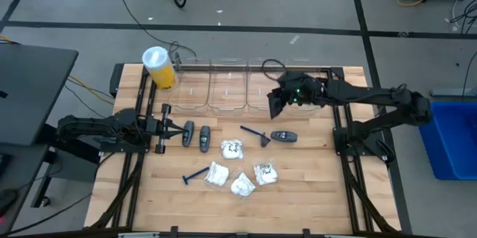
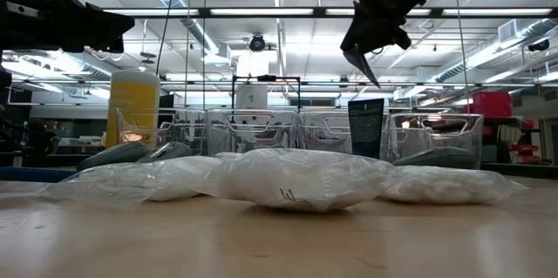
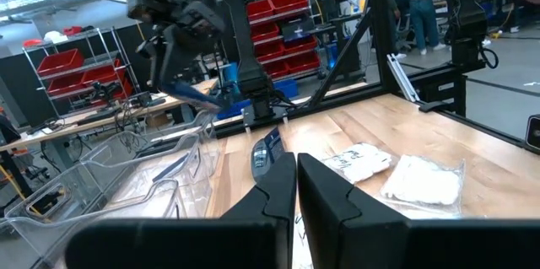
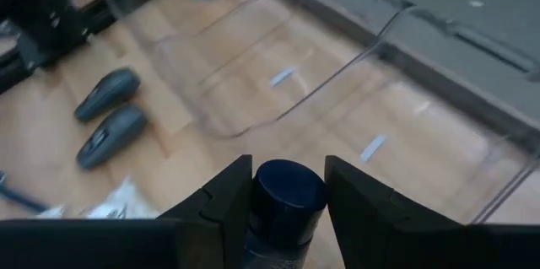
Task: Pick & Place Travel size toiletries
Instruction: Put the dark blue shave cream into the middle right transparent bin
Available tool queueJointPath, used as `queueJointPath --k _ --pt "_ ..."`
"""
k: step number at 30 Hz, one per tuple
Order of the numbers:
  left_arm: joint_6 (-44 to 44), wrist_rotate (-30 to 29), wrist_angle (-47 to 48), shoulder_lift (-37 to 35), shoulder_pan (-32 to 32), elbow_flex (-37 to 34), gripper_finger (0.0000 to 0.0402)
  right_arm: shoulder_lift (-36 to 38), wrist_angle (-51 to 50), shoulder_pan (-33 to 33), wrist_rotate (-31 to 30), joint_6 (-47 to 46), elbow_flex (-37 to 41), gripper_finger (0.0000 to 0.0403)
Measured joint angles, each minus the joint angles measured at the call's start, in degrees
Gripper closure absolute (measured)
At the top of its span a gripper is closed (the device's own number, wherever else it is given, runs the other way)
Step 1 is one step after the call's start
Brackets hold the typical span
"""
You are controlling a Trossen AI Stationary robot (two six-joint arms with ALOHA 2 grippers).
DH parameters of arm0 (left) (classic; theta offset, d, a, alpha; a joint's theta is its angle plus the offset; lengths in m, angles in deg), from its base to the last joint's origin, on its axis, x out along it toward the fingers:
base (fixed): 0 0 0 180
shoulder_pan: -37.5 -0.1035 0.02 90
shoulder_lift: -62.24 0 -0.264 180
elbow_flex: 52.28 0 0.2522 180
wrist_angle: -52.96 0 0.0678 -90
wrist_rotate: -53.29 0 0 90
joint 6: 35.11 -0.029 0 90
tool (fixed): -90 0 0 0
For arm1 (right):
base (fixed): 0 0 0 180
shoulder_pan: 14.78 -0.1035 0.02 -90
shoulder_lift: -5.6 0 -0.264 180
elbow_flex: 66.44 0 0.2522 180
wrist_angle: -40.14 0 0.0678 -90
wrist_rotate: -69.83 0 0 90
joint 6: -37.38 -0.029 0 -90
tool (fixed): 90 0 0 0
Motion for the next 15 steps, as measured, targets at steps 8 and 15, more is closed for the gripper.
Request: queueJointPath --k 8,15 --pt "0.0 0.0 0.0 0.0 0.0 0.0 0.0377 0.0 2.7 8.0 -0.1 3.1 0.0 0.0258" --pt "0.0 0.0 0.0 0.0 0.0 0.0 0.0378 0.0 2.7 12.9 0.0 3.0 0.0 0.0259"
